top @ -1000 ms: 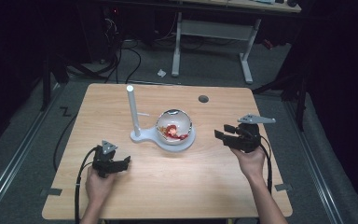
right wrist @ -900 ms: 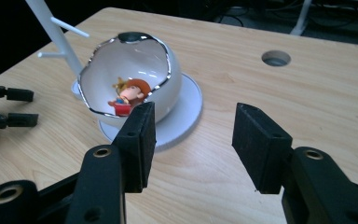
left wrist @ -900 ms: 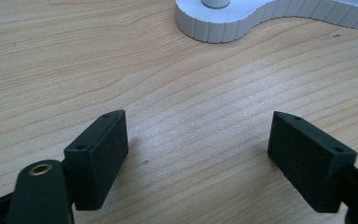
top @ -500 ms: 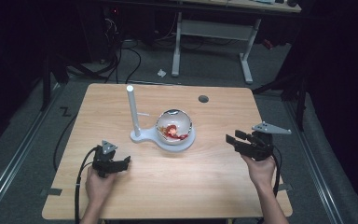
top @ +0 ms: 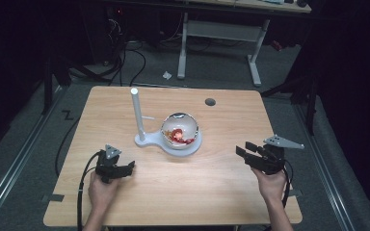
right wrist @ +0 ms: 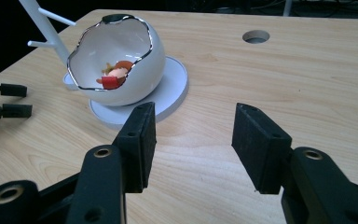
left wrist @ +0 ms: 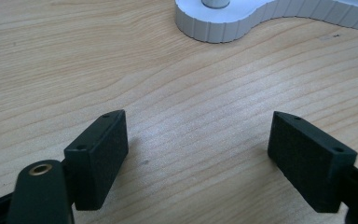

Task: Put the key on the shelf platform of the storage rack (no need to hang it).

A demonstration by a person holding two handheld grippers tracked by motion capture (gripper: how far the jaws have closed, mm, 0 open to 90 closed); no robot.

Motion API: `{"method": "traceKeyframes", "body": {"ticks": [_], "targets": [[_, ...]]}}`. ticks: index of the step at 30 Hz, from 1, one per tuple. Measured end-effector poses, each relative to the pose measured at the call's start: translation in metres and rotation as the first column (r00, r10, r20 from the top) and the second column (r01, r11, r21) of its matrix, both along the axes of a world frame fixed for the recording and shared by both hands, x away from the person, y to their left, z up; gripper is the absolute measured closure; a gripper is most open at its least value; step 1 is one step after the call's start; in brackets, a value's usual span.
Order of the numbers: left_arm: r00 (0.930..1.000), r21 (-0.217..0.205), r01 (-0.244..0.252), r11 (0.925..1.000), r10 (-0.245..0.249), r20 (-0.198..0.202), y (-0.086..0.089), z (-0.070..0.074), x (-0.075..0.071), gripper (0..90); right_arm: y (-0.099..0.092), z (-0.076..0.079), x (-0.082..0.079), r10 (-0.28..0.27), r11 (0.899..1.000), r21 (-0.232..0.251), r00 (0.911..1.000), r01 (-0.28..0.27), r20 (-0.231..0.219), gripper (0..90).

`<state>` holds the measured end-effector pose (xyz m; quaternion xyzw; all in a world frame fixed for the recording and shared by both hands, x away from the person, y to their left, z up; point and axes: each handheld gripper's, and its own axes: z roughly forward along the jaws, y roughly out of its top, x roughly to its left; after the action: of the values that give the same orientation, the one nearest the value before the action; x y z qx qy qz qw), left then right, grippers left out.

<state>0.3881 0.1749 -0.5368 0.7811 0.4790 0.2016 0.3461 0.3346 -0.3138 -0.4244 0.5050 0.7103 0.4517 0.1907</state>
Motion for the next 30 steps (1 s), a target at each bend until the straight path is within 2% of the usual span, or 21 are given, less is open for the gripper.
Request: {"method": "traceKeyframes", "body": {"ticks": [8, 30], "targets": [[1.0, 0.003, 0.001, 1.0, -0.001, 0.002, 0.0, 0.0, 0.0, 20.1, 0.001, -0.008, -0.005, -0.002, 1.0, -0.012, 1.0, 0.002, 0.0, 49.9], [1.0, 0.003, 0.002, 1.0, -0.002, 0.001, 0.0, 0.0, 0.0, 20.1, 0.013, -0.033, -0.008, 0.006, 1.0, -0.017, 0.9992, -0.007, -0.038, 49.9]]}}
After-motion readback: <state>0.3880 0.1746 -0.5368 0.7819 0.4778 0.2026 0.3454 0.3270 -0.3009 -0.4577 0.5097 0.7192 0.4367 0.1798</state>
